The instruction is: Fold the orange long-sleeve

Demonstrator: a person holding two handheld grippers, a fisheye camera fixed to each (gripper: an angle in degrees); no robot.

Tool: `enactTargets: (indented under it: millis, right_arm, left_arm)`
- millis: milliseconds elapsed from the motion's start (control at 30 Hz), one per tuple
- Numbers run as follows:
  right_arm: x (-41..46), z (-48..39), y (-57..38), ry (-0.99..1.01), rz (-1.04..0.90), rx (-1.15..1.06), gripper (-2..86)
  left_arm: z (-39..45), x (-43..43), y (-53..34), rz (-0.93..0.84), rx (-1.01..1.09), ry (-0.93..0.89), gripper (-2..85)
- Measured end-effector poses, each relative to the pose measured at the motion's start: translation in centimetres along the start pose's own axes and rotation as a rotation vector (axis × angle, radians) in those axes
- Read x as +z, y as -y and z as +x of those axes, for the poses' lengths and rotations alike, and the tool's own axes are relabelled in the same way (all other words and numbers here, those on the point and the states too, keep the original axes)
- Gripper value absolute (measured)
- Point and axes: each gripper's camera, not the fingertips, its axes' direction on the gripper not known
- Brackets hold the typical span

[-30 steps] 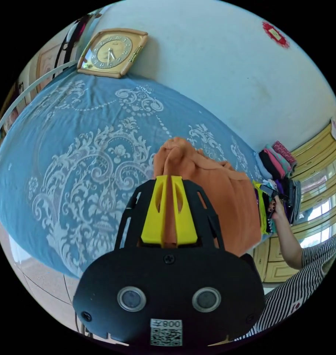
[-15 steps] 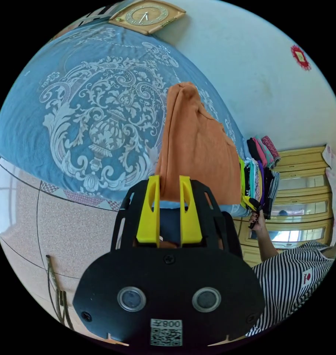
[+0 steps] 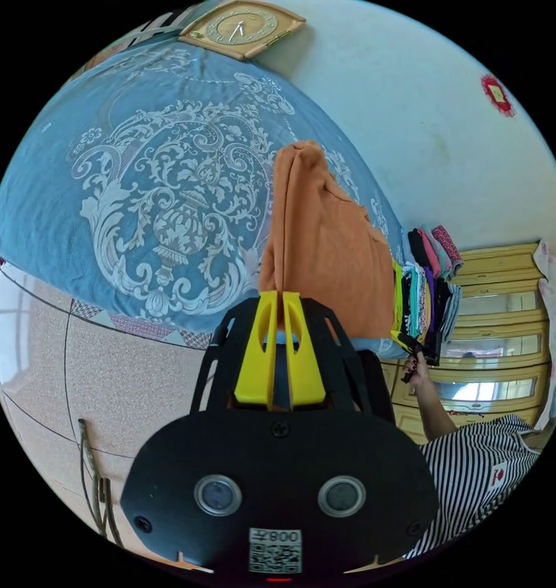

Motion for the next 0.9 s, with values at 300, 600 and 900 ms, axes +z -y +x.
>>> enactTargets:
  millis: [300, 600, 900]
  right_arm:
    - [0.0, -1.8, 0.8, 0.019, -0.049, 0.063, 0.4]
    - [-2.7, -7.4, 1.3, 0.004, 0.023, 0.097, 0.1]
    - [-5.5, -20.8, 3.9, -0.075, 0.097, -0.047, 0.0]
  left_arm:
    - [-4.4, 6.7, -2.5, 0.0, -0.116, -0.049, 2.3]
    - [-7.4, 8.9, -7.2, 0.093, -0.185, -0.144, 6.2]
    - [-10.1, 15.8, -11.3, 0.079, -0.306, -0.316, 8.2]
